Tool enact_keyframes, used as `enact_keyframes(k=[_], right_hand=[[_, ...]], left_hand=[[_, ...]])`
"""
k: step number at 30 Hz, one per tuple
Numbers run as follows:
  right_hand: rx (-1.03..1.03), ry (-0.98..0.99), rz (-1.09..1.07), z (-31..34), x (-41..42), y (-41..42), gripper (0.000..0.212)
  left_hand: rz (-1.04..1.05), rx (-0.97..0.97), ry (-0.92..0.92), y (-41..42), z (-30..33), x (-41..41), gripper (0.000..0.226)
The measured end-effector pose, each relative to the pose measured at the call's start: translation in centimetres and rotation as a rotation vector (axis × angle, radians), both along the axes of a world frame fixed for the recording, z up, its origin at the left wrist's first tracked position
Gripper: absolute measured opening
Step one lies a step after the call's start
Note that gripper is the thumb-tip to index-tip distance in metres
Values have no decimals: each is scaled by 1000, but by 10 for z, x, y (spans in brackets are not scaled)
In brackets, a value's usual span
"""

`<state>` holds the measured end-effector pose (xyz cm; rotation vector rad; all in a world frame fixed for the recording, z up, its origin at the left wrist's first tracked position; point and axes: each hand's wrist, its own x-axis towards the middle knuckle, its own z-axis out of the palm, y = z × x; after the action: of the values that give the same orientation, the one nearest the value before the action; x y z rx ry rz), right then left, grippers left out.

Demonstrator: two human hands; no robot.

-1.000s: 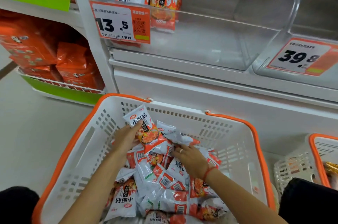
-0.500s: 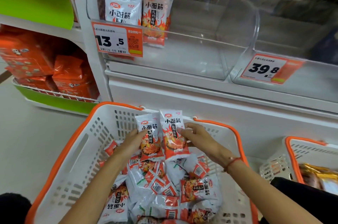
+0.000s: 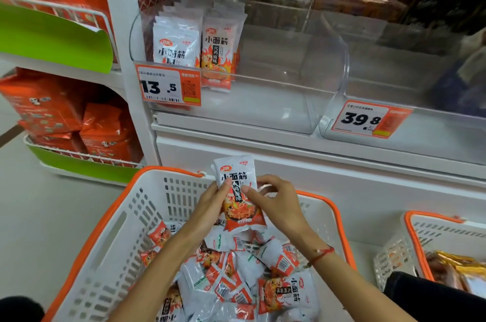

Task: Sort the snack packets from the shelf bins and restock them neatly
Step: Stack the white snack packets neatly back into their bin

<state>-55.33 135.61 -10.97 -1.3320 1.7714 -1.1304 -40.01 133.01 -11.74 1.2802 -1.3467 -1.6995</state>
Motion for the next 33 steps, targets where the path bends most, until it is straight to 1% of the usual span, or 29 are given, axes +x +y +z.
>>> enact_keyframes(k=[1, 2, 3, 4, 6, 8, 10, 13, 16, 18, 19, 20, 22, 25, 26, 29, 31, 33], right_hand=[[17, -47, 3, 7, -1, -3, 31], [43, -113, 31, 16, -3, -6, 41], [71, -183, 92, 29, -4, -8, 48], [95, -236, 169, 43, -4, -10, 52], [80, -268, 302, 71, -4, -12, 44], [-20, -232, 342, 100, -2, -17, 34], [-149, -161, 333, 125, 0, -24, 33], [-352, -8, 295, 160, 3, -34, 31], [-573, 136, 228, 188, 6, -53, 28], [-660, 175, 169, 200, 8, -70, 27], [-670, 192, 141, 204, 9, -80, 26], [-658, 209, 121, 208, 11, -91, 24], [-551, 227, 106, 209, 12, -116, 22], [-219, 92, 119, 204, 10, -154, 18], [-128, 80, 117, 200, 10, -166, 18], [-5, 191, 121, 191, 12, -196, 23], [89, 200, 158, 189, 13, -205, 28], [163, 210, 241, 187, 10, -209, 35]], left_hand=[[-1, -39, 6, -1, 8, 1, 28], [5, -89, 30, -3, 17, 0, 19], [5, -144, 60, -4, 27, 0, 18], [6, -202, 87, -6, 38, 1, 20], [31, -322, 96, -13, 60, 2, 25], [32, -460, 46, -23, 83, 5, 37], [55, -558, 15, -36, 105, 11, 49], [212, -761, -46, -57, 129, 26, 65], [458, -984, -221, -82, 136, 44, 93], [552, -1029, -396, -99, 134, 55, 108], [573, -1036, -482, -108, 132, 58, 114], [571, -1030, -547, -114, 129, 61, 118], [518, -977, -608, -123, 123, 63, 126], [482, -984, -669, -128, 117, 63, 126], [485, -984, -679, -128, 116, 63, 125], [497, -980, -683, -126, 118, 62, 123], [493, -978, -677, -126, 117, 62, 122], [493, -989, -666, -128, 116, 63, 124]])
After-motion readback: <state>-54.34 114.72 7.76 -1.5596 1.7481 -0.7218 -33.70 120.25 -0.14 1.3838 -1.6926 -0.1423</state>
